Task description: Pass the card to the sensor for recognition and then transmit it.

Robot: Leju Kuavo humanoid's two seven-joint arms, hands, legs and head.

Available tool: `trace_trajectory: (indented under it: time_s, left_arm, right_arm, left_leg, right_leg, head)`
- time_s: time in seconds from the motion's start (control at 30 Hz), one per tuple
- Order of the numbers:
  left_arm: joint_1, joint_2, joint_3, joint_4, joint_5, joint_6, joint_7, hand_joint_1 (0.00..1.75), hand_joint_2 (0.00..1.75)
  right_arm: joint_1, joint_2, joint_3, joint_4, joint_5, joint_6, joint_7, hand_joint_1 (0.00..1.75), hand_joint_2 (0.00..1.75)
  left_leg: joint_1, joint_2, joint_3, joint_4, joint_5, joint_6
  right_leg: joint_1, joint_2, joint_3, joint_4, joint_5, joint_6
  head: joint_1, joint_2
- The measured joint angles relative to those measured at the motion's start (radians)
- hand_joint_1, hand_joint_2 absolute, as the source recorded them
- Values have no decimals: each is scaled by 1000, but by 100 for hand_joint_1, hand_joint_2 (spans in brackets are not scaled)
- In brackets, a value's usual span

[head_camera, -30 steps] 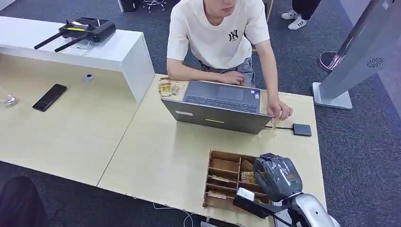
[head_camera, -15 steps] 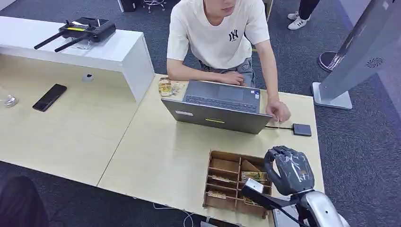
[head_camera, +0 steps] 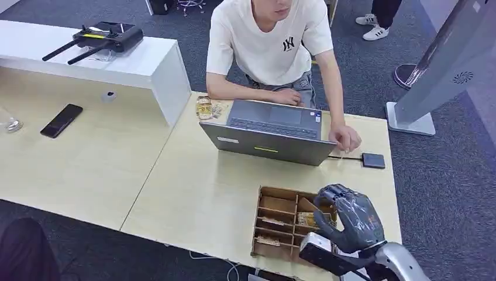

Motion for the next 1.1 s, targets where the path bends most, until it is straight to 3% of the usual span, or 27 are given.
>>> trace_trajectory:
  time_s: [0.1,0.27,0.63,0.83,1.0,1.1]
  left_arm:
    - [0,1,-5,0,0,-5,0,0,0]
    - [-1,2,-15,0,0,-6,0,0,0]
    - [-5,5,-35,0,-5,-3,1,0,0]
    - [-8,8,-51,0,-8,-5,2,0,0]
    - [-9,8,-55,0,-9,-7,3,0,0]
    - [-10,9,-56,0,-9,-8,5,0,0]
  right_arm:
    - [0,0,32,-4,-49,28,-23,84,175]
    - [-2,0,64,-5,-62,29,-33,99,175]
    - [-39,20,120,15,-42,7,-46,110,175]
    - [-67,42,151,35,-7,-17,-50,106,175]
    - [-95,50,180,51,26,-32,-50,91,175]
    - [-104,50,195,61,47,-36,-50,93,175]
  left_leg:
    - [0,0,0,0,0,0]
    - [0,0,0,0,0,0]
    - [0,0,0,0,0,0]
    - [0,0,0,0,0,0]
    - [0,0,0,0,0,0]
    - [0,0,0,0,0,0]
  right_leg:
    - [0,0,0,0,0,0]
    - [0,0,0,0,0,0]
    - [0,0,0,0,0,0]
    - [0,0,0,0,0,0]
    - [0,0,0,0,0,0]
    - [0,0,0,0,0,0]
  head:
    - [0,0]
    - [0,0]
    - [0,0]
    - [0,0]
    - [0,0]
    - [0,0]
